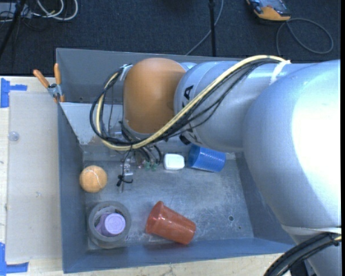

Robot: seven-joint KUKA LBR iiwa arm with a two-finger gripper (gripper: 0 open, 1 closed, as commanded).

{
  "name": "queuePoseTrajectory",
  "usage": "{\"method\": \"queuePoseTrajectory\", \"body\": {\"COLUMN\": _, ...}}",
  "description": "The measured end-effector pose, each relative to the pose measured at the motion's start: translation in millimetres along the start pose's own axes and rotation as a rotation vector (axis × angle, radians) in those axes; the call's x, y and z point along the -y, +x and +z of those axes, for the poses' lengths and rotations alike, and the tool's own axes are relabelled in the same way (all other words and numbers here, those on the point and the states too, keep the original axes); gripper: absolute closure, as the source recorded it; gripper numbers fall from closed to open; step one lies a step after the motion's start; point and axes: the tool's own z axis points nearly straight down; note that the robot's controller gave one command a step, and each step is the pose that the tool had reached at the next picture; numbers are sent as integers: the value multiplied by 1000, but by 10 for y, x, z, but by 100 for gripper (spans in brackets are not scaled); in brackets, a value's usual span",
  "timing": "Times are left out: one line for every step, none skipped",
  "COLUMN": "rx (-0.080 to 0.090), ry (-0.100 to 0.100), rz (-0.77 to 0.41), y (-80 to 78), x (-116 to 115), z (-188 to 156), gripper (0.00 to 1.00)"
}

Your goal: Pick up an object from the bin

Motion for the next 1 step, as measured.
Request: {"method": "queuePoseTrajectory", "body": {"rx": -1, "ry": -3, "rz": 22, "y": 105, "x": -386, "z": 110, "gripper": 0}}
